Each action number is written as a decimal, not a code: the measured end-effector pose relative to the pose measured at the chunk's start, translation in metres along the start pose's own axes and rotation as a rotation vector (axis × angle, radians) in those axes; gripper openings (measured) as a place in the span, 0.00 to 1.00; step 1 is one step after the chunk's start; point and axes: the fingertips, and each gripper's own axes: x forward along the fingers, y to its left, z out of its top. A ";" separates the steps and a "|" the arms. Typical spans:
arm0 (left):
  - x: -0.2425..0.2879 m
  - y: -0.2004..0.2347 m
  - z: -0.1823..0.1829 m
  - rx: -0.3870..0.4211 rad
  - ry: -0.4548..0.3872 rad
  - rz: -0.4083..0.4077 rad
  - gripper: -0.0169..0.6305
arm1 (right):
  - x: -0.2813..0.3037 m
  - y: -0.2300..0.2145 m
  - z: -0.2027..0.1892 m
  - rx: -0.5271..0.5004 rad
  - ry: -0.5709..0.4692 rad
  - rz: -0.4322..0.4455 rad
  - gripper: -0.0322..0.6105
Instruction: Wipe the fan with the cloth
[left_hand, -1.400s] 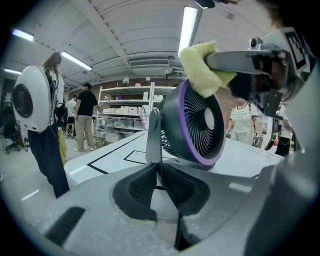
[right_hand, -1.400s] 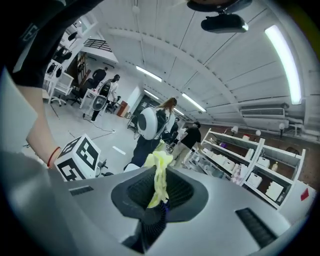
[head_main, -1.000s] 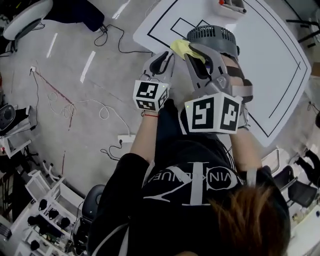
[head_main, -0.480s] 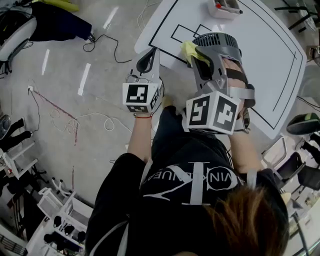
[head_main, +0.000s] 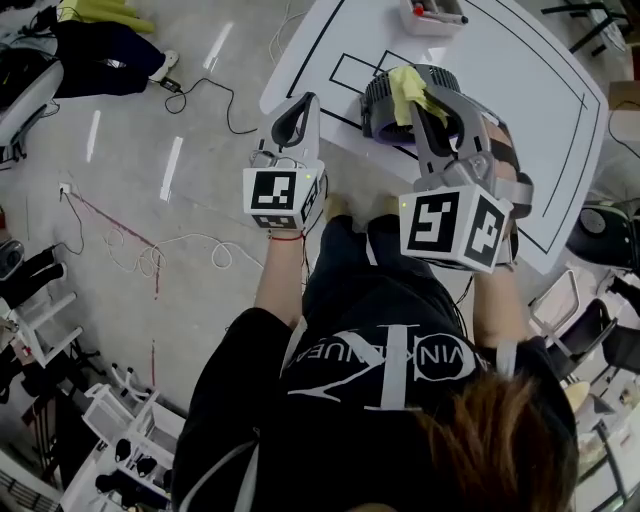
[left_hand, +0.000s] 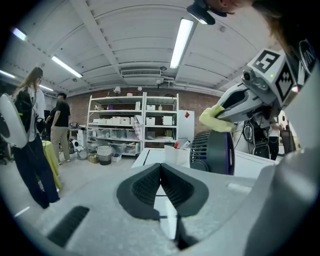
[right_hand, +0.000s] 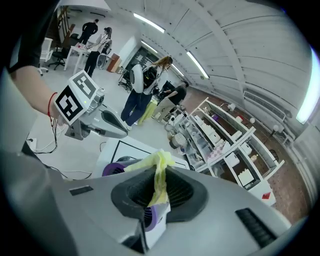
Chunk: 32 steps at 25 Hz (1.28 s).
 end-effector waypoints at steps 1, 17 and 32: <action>0.001 -0.003 0.000 0.001 0.002 0.004 0.04 | -0.002 -0.004 -0.007 0.010 0.003 -0.007 0.11; 0.003 -0.021 0.011 0.051 0.021 0.061 0.04 | -0.012 -0.024 -0.093 0.244 0.060 0.002 0.11; -0.002 -0.043 0.026 0.057 0.008 0.175 0.04 | -0.003 -0.003 -0.143 0.158 0.070 0.105 0.11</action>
